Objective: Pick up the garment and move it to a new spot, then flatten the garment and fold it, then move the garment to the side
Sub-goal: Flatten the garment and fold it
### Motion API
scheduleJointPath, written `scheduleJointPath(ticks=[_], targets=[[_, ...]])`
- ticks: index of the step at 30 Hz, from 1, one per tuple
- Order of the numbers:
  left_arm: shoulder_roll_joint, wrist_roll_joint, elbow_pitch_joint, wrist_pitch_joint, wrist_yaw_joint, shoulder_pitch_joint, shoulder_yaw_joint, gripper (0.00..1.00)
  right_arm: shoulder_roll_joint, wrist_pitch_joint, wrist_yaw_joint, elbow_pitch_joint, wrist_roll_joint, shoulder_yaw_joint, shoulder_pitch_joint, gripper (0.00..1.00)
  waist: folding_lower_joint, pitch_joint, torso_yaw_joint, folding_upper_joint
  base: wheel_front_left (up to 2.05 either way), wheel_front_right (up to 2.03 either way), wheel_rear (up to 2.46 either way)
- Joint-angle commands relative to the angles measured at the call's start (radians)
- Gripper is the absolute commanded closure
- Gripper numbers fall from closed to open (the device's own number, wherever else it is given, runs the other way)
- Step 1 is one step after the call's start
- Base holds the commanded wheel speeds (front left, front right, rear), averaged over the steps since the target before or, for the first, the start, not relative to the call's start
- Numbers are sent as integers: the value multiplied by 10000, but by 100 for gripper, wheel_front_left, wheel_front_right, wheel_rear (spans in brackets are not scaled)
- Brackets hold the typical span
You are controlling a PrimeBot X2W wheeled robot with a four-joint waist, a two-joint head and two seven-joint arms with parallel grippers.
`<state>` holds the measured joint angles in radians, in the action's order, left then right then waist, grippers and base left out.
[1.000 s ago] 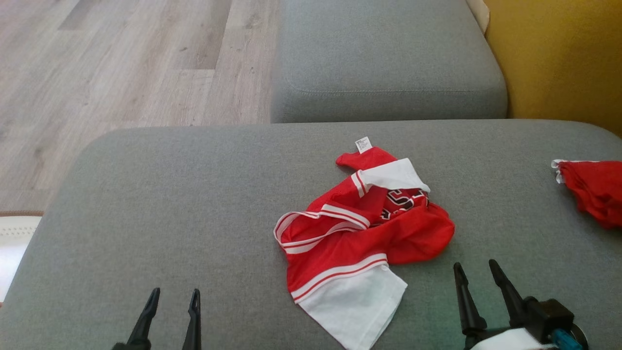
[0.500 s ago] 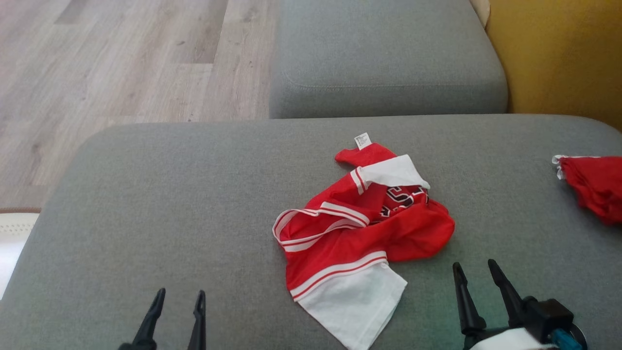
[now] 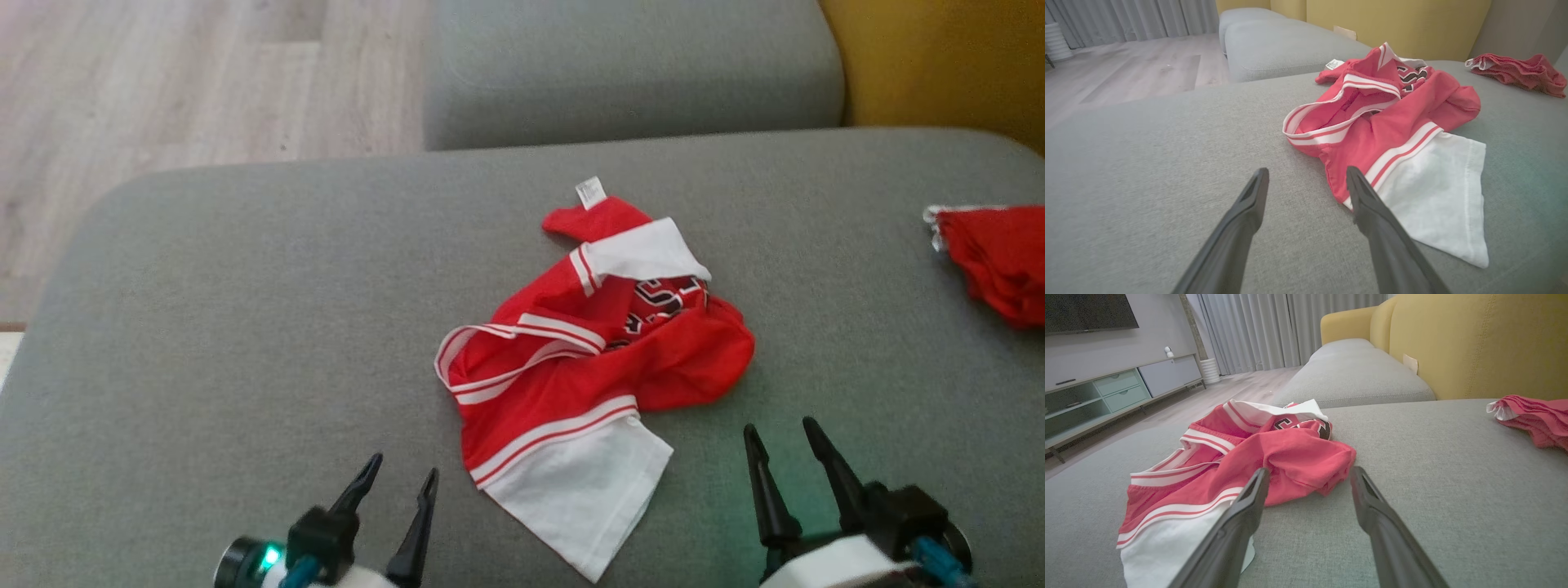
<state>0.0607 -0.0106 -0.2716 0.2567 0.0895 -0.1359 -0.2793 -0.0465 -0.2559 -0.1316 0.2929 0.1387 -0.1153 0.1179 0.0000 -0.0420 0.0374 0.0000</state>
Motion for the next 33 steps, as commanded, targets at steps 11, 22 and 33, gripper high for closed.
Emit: scheduleJointPath(ticks=[11, 22, 33], targets=[[-95, -713, -2535, 51, 274, 3065, -477, 0, -285, -59, 9, -534, -184, -362, -1322, 0, 0, 1410, -894, 0, 0, 0, 0], [-102, -1785, -3358, 51, 403, 4399, -1135, 100, -296, -59, 9, -556, -227, -389, -1713, 0, 0, 1765, -1457, 0, 0, 0, 0], [348, -6751, -395, -216, 410, 6689, -3422, 100, -201, -59, 9, -452, -137, -693, -1612, 0, 0, 1027, -2337, 0, 0, 0, 0]])
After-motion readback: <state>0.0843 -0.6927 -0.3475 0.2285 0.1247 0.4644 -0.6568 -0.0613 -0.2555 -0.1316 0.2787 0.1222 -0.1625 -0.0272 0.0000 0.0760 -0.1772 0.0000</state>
